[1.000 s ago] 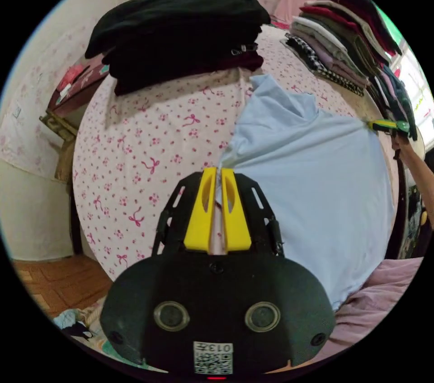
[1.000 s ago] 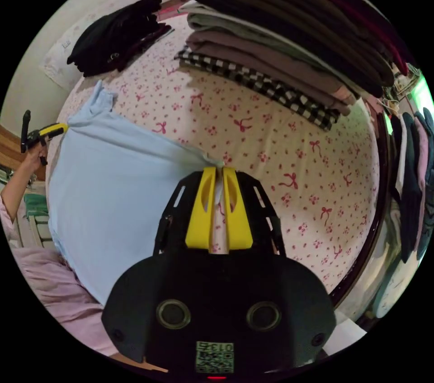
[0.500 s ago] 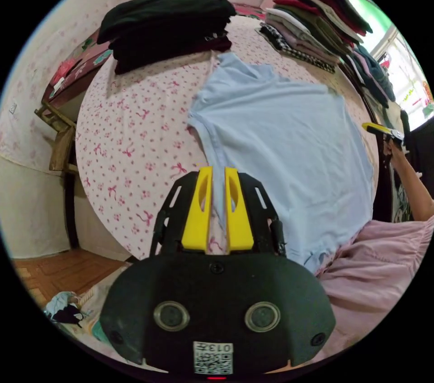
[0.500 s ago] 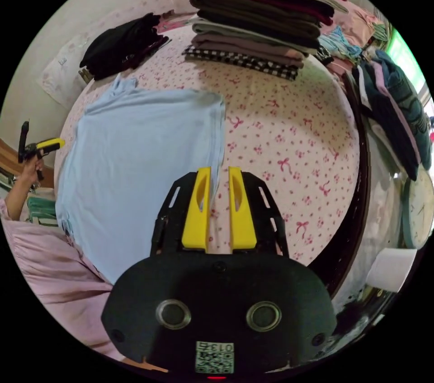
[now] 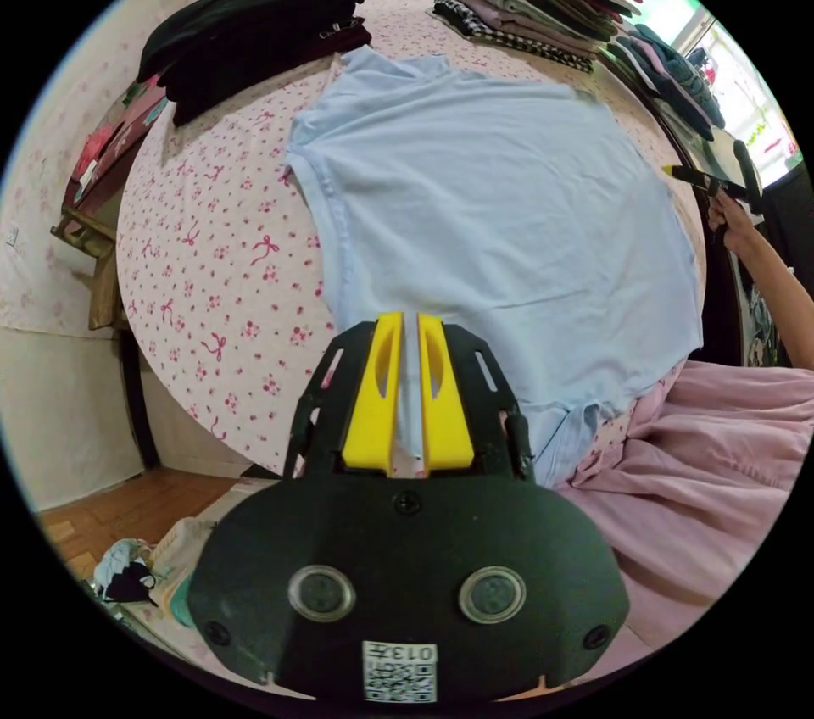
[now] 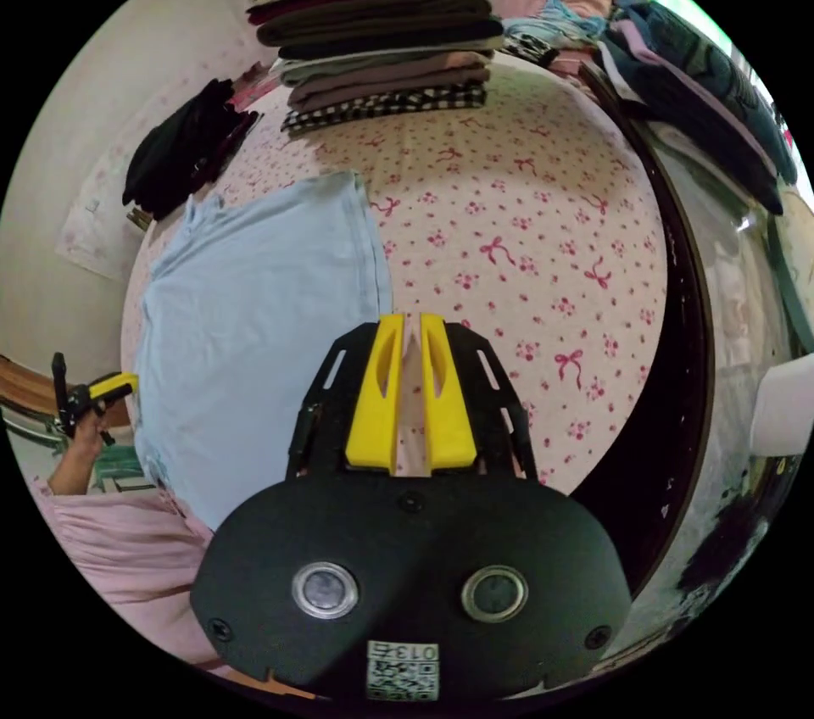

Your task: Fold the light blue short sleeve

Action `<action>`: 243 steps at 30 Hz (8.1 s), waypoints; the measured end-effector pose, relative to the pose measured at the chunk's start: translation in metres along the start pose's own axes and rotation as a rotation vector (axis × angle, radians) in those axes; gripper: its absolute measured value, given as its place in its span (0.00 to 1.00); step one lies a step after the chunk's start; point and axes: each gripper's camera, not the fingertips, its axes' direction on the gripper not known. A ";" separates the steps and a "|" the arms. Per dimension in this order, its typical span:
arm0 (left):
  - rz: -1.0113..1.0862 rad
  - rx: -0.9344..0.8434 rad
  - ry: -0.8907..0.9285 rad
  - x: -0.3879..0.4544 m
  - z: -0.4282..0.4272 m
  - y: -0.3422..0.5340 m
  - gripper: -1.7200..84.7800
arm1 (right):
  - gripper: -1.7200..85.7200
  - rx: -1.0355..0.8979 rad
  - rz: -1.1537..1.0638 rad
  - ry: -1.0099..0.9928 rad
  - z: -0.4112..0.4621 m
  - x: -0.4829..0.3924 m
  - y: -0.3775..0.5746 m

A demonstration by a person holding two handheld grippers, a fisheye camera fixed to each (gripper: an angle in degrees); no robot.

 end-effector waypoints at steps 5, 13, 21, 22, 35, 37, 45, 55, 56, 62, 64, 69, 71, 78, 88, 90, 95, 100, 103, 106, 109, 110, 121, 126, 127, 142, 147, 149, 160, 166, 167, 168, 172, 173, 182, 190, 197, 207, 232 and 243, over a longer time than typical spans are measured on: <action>0.066 -0.013 -0.030 0.006 -0.007 0.016 0.07 | 0.08 0.043 -0.029 -0.047 -0.043 0.006 0.047; -0.037 -0.056 -0.023 -0.010 -0.007 0.071 0.11 | 0.09 -0.061 -0.046 -0.068 -0.056 -0.030 0.172; -0.203 -0.002 0.089 -0.036 0.001 0.091 0.13 | 0.10 -0.130 -0.009 -0.135 -0.035 -0.056 0.222; -0.205 -0.001 0.096 -0.038 0.005 0.088 0.13 | 0.10 -0.133 -0.021 -0.132 -0.033 -0.060 0.221; -0.086 -0.020 0.078 -0.035 0.013 0.067 0.03 | 0.04 -0.146 -0.164 -0.024 -0.012 -0.105 0.206; -0.073 -0.012 0.073 -0.040 0.001 0.074 0.03 | 0.04 -0.122 -0.165 -0.030 -0.016 -0.107 0.206; -0.268 -0.070 0.198 -0.098 0.018 0.102 0.06 | 0.07 -0.166 -0.185 0.030 0.016 -0.106 0.197; -0.248 0.165 0.163 -0.170 -0.018 -0.056 0.10 | 0.08 -0.018 -0.223 0.081 0.054 -0.111 0.046; -0.219 0.169 0.156 -0.168 -0.018 -0.074 0.10 | 0.08 0.011 -0.249 0.057 0.063 -0.120 0.016; -0.026 0.142 0.044 -0.147 0.002 -0.210 0.12 | 0.09 0.069 -0.438 -0.099 0.122 -0.201 -0.126; 0.008 0.113 0.031 -0.143 0.015 -0.239 0.14 | 0.09 0.048 -0.506 -0.156 0.145 -0.235 -0.161; 0.009 0.077 0.034 -0.145 0.033 -0.264 0.13 | 0.10 -0.059 -0.688 -0.218 0.222 -0.335 -0.234; 0.018 0.028 0.019 -0.146 0.041 -0.267 0.10 | 0.10 -0.098 -0.742 -0.220 0.247 -0.364 -0.250; 0.093 0.079 -0.058 -0.142 0.036 -0.257 0.03 | 0.07 -0.198 -0.847 -0.147 0.322 -0.422 -0.276; -0.057 0.228 -0.076 -0.169 0.031 -0.215 0.03 | 0.06 -0.038 -0.656 -0.055 0.334 -0.383 -0.285; -0.095 0.265 -0.056 -0.177 0.021 -0.201 0.04 | 0.06 -0.008 -0.648 -0.111 0.331 -0.383 -0.291; -0.074 0.249 -0.040 -0.177 0.012 -0.166 0.07 | 0.06 0.028 -0.804 -0.133 0.339 -0.429 -0.295; 0.010 0.189 -0.032 -0.156 0.028 -0.146 0.08 | 0.04 -0.068 -0.934 -0.082 0.375 -0.461 -0.290; -0.030 0.211 -0.051 -0.163 0.041 -0.143 0.08 | 0.03 -0.065 -0.918 0.020 0.385 -0.457 -0.297; -0.106 0.203 0.054 -0.182 0.045 -0.148 0.06 | 0.02 -0.082 -0.847 0.020 0.377 -0.443 -0.311; -0.157 0.240 -0.022 -0.182 0.036 -0.134 0.04 | 0.02 0.042 -0.777 -0.053 0.333 -0.417 -0.307; -0.170 0.255 -0.044 -0.181 0.033 -0.129 0.03 | 0.02 0.108 -0.741 -0.042 0.312 -0.401 -0.299; 0.026 0.205 0.028 -0.090 0.031 -0.065 0.02 | 0.02 -0.036 -0.395 0.100 0.253 -0.191 -0.191; 0.043 0.161 -0.010 -0.064 0.044 -0.062 0.02 | 0.02 -0.019 -0.265 0.218 0.244 -0.145 -0.186; 0.059 0.166 -0.005 -0.060 0.040 -0.061 0.02 | 0.02 -0.010 -0.199 0.229 0.232 -0.133 -0.186; 0.123 0.107 -0.013 -0.005 0.042 -0.036 0.02 | 0.03 -0.063 -0.247 0.170 0.147 -0.095 -0.137; 0.123 0.123 0.009 0.002 0.040 -0.045 0.02 | 0.06 0.010 -0.163 0.088 0.091 -0.071 -0.103; 0.138 0.122 0.016 0.007 0.041 -0.052 0.02 | 0.07 0.006 -0.151 0.064 0.081 -0.067 -0.086; 0.218 0.077 -0.012 0.041 0.049 -0.064 0.02 | 0.05 -0.038 -0.146 0.058 0.036 -0.060 -0.033; 0.224 0.096 -0.005 0.036 0.027 -0.028 0.02 | 0.08 0.087 -0.184 0.071 -0.037 -0.078 0.008; 0.230 0.085 -0.005 0.037 0.027 -0.023 0.02 | 0.08 0.056 -0.219 0.074 -0.042 -0.089 0.019; 0.247 0.059 0.002 0.040 0.029 -0.014 0.02 | 0.08 0.040 -0.239 0.079 -0.043 -0.095 0.025; 0.251 0.020 0.015 0.052 0.030 0.016 0.02 | 0.05 -0.034 -0.281 0.197 -0.038 -0.123 0.065; 0.248 0.017 0.017 0.053 0.030 0.020 0.02 | 0.04 -0.035 -0.307 0.205 -0.039 -0.127 0.073; 0.201 0.017 -0.018 0.040 0.009 0.083 0.02 | 0.02 0.023 -0.308 0.132 -0.107 -0.156 0.122; 0.169 -0.033 -0.037 0.022 0.017 0.113 0.03 | 0.03 -0.045 -0.280 0.131 -0.128 -0.176 0.175; 0.162 -0.041 0.109 -0.002 0.011 0.149 0.10 | 0.12 0.050 -0.494 0.018 -0.186 -0.227 0.238; -0.007 -0.067 0.438 -0.028 0.065 0.156 0.18 | 0.15 -0.061 -0.703 0.115 -0.181 -0.297 0.295; 0.265 0.087 0.594 -0.096 -0.019 0.053 0.02 | 0.03 0.107 -0.592 0.221 -0.241 -0.297 0.223; 0.320 0.019 0.393 -0.091 0.015 -0.092 0.03 | 0.03 -0.085 -0.474 0.187 -0.175 -0.251 0.095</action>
